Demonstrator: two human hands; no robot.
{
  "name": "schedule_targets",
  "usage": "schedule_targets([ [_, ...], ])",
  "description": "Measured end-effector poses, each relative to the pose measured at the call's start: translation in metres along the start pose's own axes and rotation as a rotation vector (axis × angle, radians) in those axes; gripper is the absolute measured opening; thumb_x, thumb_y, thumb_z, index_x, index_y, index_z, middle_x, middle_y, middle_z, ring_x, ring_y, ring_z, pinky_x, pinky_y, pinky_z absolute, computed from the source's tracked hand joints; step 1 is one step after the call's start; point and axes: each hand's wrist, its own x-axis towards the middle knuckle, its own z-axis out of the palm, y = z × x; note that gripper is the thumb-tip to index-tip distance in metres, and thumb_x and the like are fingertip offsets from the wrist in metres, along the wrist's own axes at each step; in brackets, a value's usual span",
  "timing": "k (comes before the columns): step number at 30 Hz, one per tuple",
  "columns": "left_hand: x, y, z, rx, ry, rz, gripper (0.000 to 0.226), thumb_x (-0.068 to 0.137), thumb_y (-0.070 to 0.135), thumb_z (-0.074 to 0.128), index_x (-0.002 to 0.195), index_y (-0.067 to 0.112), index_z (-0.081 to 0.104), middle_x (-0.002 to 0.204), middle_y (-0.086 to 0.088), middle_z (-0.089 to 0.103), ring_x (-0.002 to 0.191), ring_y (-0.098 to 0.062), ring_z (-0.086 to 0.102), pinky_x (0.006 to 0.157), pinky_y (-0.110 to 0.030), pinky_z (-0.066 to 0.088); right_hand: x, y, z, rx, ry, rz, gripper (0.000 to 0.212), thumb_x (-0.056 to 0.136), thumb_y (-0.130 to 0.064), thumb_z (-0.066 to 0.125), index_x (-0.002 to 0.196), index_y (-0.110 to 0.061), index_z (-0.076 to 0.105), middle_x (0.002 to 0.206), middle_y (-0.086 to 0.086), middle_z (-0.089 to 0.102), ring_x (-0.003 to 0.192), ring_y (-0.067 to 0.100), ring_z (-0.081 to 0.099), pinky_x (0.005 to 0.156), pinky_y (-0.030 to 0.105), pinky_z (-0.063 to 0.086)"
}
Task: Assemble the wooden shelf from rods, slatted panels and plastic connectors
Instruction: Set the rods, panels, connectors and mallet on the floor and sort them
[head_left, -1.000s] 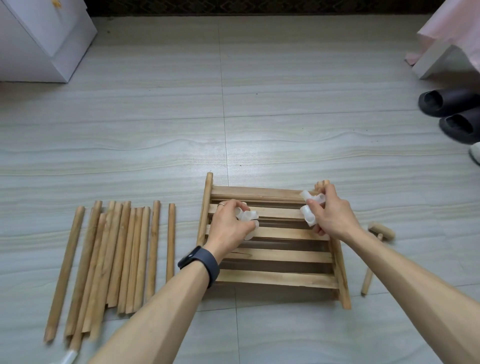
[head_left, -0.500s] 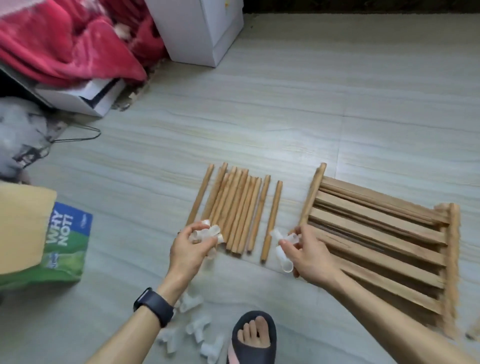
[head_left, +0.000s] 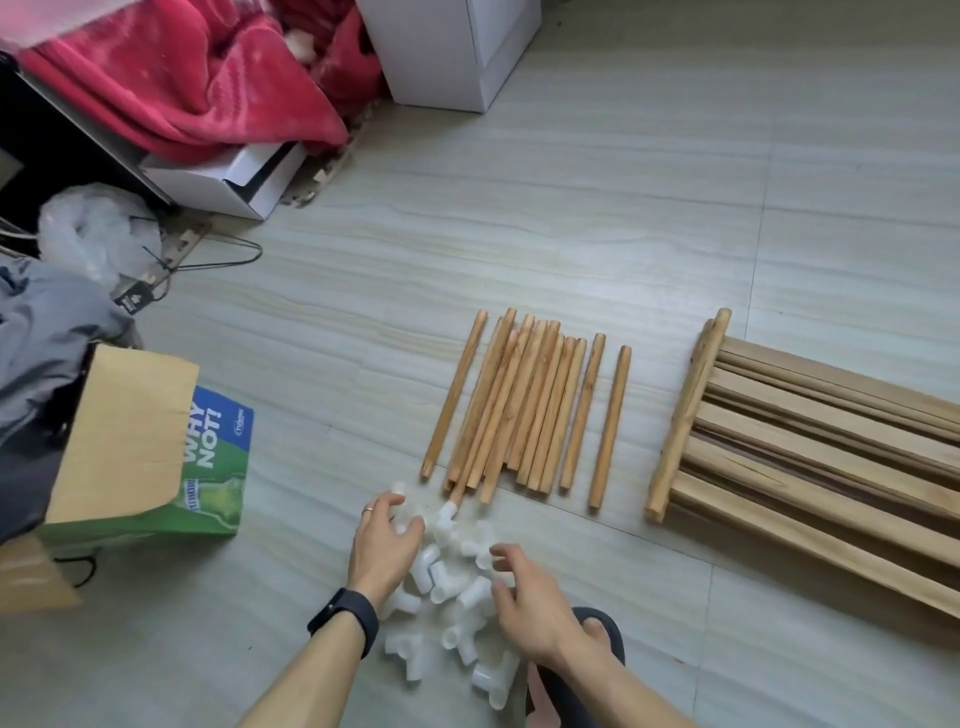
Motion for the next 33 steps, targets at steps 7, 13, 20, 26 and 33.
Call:
schedule_targets([
  [7,-0.005,0.013,0.011,0.393,0.001,0.079,0.042,0.09,0.038,0.055,0.132,0.033,0.053,0.159,-0.001,0.031,0.146,-0.024,0.025,0.118,-0.041,0.028,0.011,-0.008,-0.008,-0.144,-0.023,-0.01,0.054,0.102,-0.028,0.046,0.155,-0.023,0.032,0.156,0.004,0.04,0.14,0.021,0.043,0.113,0.03,0.033],
  [13,-0.013,0.03,0.015,0.642,-0.125,0.206,0.029,0.097,0.041,0.042,0.12,0.034,0.059,0.144,0.001,0.048,0.133,-0.023,0.043,0.105,-0.04,0.04,0.021,-0.023,0.002,-0.194,-0.192,0.028,0.066,0.096,-0.012,0.046,0.159,-0.017,0.028,0.164,0.004,0.031,0.149,0.022,0.031,0.118,0.025,0.024],
  [20,-0.018,0.078,0.019,0.793,-0.003,0.357,0.033,0.098,0.035,0.042,0.126,0.026,0.056,0.137,0.0,0.055,0.126,-0.023,0.049,0.1,-0.037,0.04,0.008,-0.029,-0.052,-0.304,-0.058,-0.002,0.051,0.1,-0.024,0.047,0.15,-0.021,0.043,0.151,0.002,0.052,0.138,0.021,0.048,0.113,0.033,0.04],
  [26,-0.029,0.192,0.07,0.592,-0.051,0.583,0.033,0.097,0.034,0.044,0.126,0.024,0.057,0.13,-0.002,0.059,0.121,-0.023,0.052,0.096,-0.037,0.044,-0.022,-0.023,-0.18,-0.603,0.103,-0.005,0.041,0.101,-0.029,0.044,0.141,-0.021,0.05,0.138,0.006,0.062,0.125,0.027,0.058,0.103,0.037,0.048],
  [33,-0.052,0.269,0.147,0.4,-0.4,0.547,0.053,0.099,0.04,0.047,0.147,0.02,0.039,0.147,-0.01,0.045,0.129,-0.029,0.05,0.102,-0.041,0.046,-0.105,0.054,-0.302,-0.607,0.388,0.161,0.041,0.1,-0.036,0.048,0.139,-0.024,0.051,0.14,0.002,0.057,0.124,0.023,0.057,0.097,0.028,0.045],
])
